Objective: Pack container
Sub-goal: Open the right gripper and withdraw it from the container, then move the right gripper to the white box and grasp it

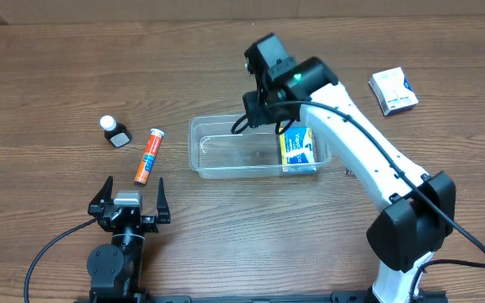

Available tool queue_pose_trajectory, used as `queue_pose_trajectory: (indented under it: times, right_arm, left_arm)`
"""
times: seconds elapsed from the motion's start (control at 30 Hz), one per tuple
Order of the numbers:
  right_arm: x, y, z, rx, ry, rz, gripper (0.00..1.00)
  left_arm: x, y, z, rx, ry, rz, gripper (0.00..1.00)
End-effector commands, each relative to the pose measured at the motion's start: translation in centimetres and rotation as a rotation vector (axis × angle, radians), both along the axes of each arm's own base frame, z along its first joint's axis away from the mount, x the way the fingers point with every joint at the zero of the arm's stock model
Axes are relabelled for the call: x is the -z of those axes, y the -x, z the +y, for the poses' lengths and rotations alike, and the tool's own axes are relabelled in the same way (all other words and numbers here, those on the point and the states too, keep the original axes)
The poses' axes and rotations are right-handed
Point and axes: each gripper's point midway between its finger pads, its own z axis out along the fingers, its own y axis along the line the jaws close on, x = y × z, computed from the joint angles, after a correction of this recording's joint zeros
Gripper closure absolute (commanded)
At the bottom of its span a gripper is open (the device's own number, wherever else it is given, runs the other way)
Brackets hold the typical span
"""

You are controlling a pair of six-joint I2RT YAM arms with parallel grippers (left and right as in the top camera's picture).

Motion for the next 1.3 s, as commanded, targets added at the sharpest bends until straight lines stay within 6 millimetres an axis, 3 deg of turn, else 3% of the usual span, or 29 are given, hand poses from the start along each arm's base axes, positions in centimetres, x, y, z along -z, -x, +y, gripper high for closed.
queue_pose_trajectory:
  times: [0.0,0.1,0.2,0.23,0.37,0.5,0.57,0.63,0.7,0.83,1.03,1.27]
  right_arm:
    - [-4.3,-1.0,-0.2,0.003,-0.036,-0.066,0.36]
    - [-6.1,-2.1,-2.9,0.064,-0.002,-0.095,0.26]
    - [-7.6,-3.6,-8.4,0.189,0.041,-0.113,0.18]
    - [-7.9,-4.2,-11.1,0.235,0.058,-0.111,0.16]
    - [-8.1,-6.2,-19.8,0.327,0.112,-0.129,0.08]
    - [-8.9,-8.8,-26.2,0.376,0.145,-0.230,0.06]
    - [-8.2,-9.9,-28.7,0.354,0.169,-0.260,0.06]
    - [-7.2,-10.6,-30.0,0.329,0.175,-0.263,0.05]
    - [-4.9,-11.7,-31.9,0.314,0.190,-0.245,0.01]
    - [0.1,-13.0,-33.6,0.314,0.199,-0.170,0.00]
    - [8.0,-13.5,-33.4,0.273,0.182,-0.026,0.00]
    - [11.7,-12.9,-33.6,0.257,0.136,0.048,0.00]
  left_arm:
    - [0.0,0.0,0.0,0.006,-0.015,-0.007,0.00]
    - [0.0,0.0,0.0,0.006,-0.015,-0.007,0.00]
    - [0.0,0.0,0.0,0.006,-0.015,-0.007,0.00]
    - [0.0,0.0,0.0,0.006,-0.015,-0.007,0.00]
    - [0.0,0.0,0.0,0.006,-0.015,-0.007,0.00]
    - [0.0,0.0,0.0,0.006,-0.015,-0.007,0.00]
    - [0.0,0.0,0.0,0.006,-0.015,-0.007,0.00]
    - [0.0,0.0,0.0,0.006,-0.015,-0.007,0.00]
    - [0.0,0.0,0.0,0.006,-0.015,-0.007,0.00]
    - [0.0,0.0,0.0,0.006,-0.015,-0.007,0.00]
    - [0.0,0.0,0.0,0.006,-0.015,-0.007,0.00]
    - [0.0,0.0,0.0,0.006,-0.015,-0.007,0.00]
